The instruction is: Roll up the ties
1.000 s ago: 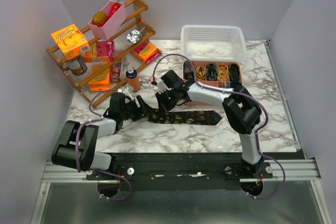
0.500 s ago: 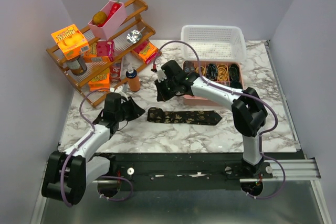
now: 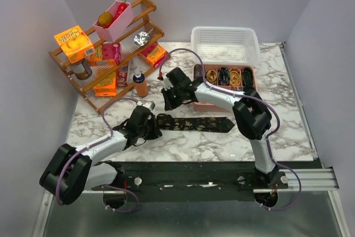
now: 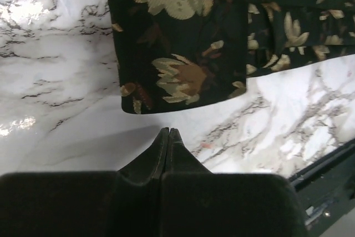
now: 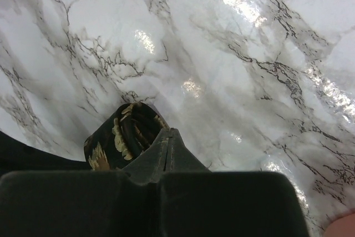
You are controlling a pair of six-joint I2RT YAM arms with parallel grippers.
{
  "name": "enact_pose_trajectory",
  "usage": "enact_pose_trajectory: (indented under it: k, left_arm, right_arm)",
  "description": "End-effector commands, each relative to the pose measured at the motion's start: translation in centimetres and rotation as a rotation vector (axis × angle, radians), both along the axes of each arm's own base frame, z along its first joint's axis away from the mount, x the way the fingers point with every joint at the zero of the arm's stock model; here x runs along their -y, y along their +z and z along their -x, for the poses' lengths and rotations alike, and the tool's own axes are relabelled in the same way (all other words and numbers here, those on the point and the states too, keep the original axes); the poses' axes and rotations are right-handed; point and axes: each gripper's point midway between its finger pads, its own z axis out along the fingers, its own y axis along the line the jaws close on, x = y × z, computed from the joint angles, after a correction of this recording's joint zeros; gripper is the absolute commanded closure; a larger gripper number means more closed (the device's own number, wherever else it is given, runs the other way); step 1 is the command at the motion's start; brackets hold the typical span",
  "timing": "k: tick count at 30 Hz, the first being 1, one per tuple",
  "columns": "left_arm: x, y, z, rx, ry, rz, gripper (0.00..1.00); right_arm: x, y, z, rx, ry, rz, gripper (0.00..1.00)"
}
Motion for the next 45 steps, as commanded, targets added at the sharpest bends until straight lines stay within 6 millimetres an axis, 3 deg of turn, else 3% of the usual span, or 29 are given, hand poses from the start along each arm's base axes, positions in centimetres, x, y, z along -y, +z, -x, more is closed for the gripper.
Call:
enact_pose_trajectory:
  k: [1, 15, 27, 33, 36, 41, 45]
  left_arm:
    - [-0.2, -0.5, -1.2, 0.032, 0.011, -0.07, 1.0]
    - [0.8, -1.4, -2.2, 0.009, 0.006, -0.102, 1.0]
    - [0.7, -2.1, -1.7, -0.008, 0.009, -0.117, 1.0]
    - [0.7, -2.0, -1.6, 0.003, 0.008, -0.119, 1.0]
    - [0.6, -1.5, -1.6, 0.016, 0.013, -0.117, 1.0]
    - [0.2, 0.2, -1.0, 0.03, 0.019, -0.108, 1.0]
    - [0.0, 0.8, -0.7, 0.044, 0.021, -0.094, 1.0]
  right_arm:
    - [0.0, -1.2, 0.3, -0.028, -0.01, 0.016, 0.99]
    - [0.7, -2.6, 2.3, -0.103, 0.033, 0.024, 0.99]
    - [0.2, -1.5, 5.1, -0.173, 0.16, -0.045, 0.99]
    - [0.5, -1.8, 3.7, -0.122, 0.116, -0.003, 0.99]
    - [1.1, -1.6, 1.6, -0.048, 0.035, 0.047, 0.99]
    - [1.2, 1.7, -1.8, 0.081, -0.054, 0.053, 0.99]
    - [0.5, 2.2, -2.9, 0.105, -0.066, 0.044, 0.99]
